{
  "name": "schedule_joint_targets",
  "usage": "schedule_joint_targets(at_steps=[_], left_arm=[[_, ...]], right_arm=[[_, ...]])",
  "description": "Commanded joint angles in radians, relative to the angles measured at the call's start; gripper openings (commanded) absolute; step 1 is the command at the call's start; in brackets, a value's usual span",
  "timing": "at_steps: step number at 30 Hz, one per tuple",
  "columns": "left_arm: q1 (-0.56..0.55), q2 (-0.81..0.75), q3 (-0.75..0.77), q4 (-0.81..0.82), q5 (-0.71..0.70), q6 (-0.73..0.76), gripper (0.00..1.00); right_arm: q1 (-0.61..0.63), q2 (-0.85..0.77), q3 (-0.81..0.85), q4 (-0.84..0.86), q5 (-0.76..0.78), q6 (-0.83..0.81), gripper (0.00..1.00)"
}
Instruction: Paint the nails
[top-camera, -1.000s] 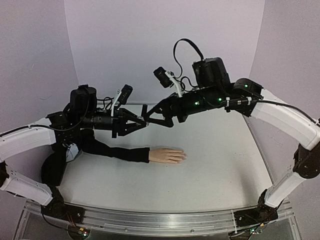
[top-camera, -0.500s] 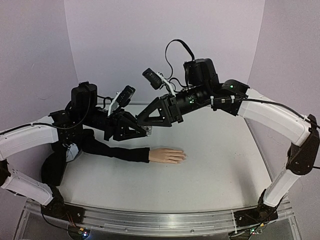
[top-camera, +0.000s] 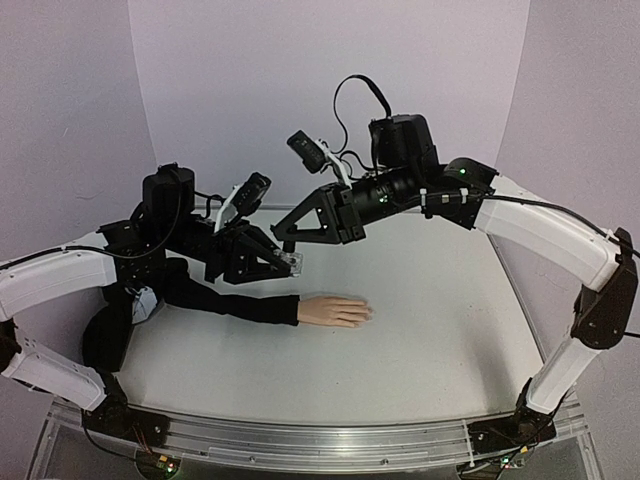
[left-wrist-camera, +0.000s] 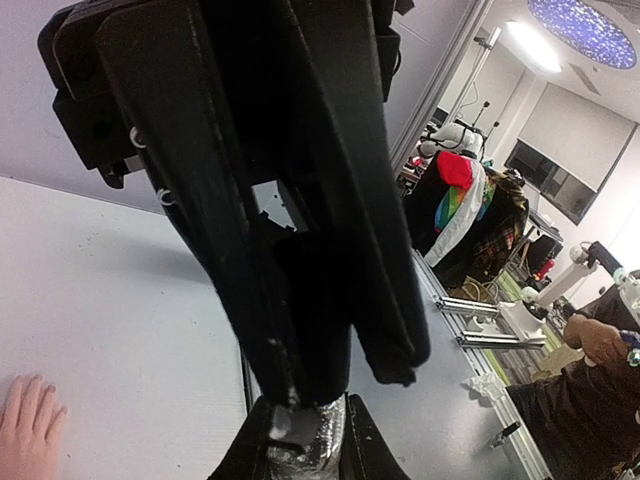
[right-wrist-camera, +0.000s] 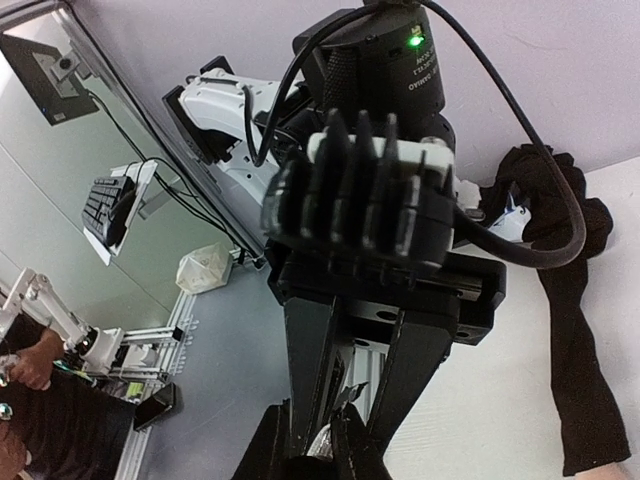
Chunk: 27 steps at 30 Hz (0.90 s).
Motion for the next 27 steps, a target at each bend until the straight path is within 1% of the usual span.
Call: schedule_joint_targets(at_steps=[1,2,4,5,7,8,9,10,12,14,15,17,19,20,22,24,27], left_arm=[[0.003,-0.015,0.065,0.024,-0.221,0.000,0.00],[0.003,-0.019,0.076,0.006,-0.362,0.000,0.00],[0.003,-0.018,0.092,-0.046,-0.680,-0.001,0.00],[0.001,-0.009,0.103,-0.059,-0.878,-0.007,0.00],[0.003,0.027,0.126,-0.103,-1.247,-0.055,0.00],[0.003,0.054,0.146,-0.117,-1.367,-0.057,0.00],[0.003,0.083,0.167,-0.123,-1.404,-0.047,0.00],[0.002,0.106,0.183,-0.125,-1.421,-0.041,0.00],[0.001,0.147,0.211,-0.116,-1.394,-0.037,0.00],[0.002,0.162,0.213,-0.096,-1.329,-0.026,0.00],[0.002,0.163,0.208,-0.089,-1.294,-0.015,0.00],[0.001,0.156,0.188,-0.080,-1.216,0.012,0.00],[0.000,0.133,0.149,-0.074,-1.129,0.042,0.00],[0.001,0.106,0.108,-0.044,-1.042,0.056,0.00],[0.001,0.061,0.046,-0.011,-0.914,0.086,0.00],[0.001,0.017,-0.006,0.000,-0.773,0.104,0.00],[0.001,-0.030,-0.050,0.000,-0.546,0.128,0.00]], right_arm=[[0.007,0.017,-0.001,0.030,0.034,0.028,0.00],[0.010,0.019,-0.011,0.031,0.072,0.032,0.00],[0.021,0.022,-0.035,0.031,0.271,0.060,0.00],[0.037,0.030,-0.039,0.027,0.406,0.087,0.00],[0.088,0.050,-0.036,-0.002,0.851,0.165,0.00],[0.118,0.071,-0.023,-0.030,1.068,0.218,0.00],[0.137,0.100,0.006,-0.062,1.232,0.289,0.00],[0.153,0.133,0.047,-0.098,1.327,0.333,0.00],[0.176,0.195,0.139,-0.179,1.401,0.371,0.00],[0.181,0.230,0.209,-0.211,1.387,0.366,0.00],[0.181,0.230,0.225,-0.215,1.373,0.352,0.05],[0.177,0.211,0.233,-0.217,1.339,0.318,0.19],[0.161,0.178,0.220,-0.219,1.277,0.295,0.34],[0.140,0.151,0.200,-0.218,1.214,0.282,0.41],[0.109,0.106,0.168,-0.218,1.062,0.242,0.54],[0.086,0.053,0.123,-0.218,0.912,0.174,0.67],[0.055,-0.019,0.055,-0.208,0.673,0.063,0.72]])
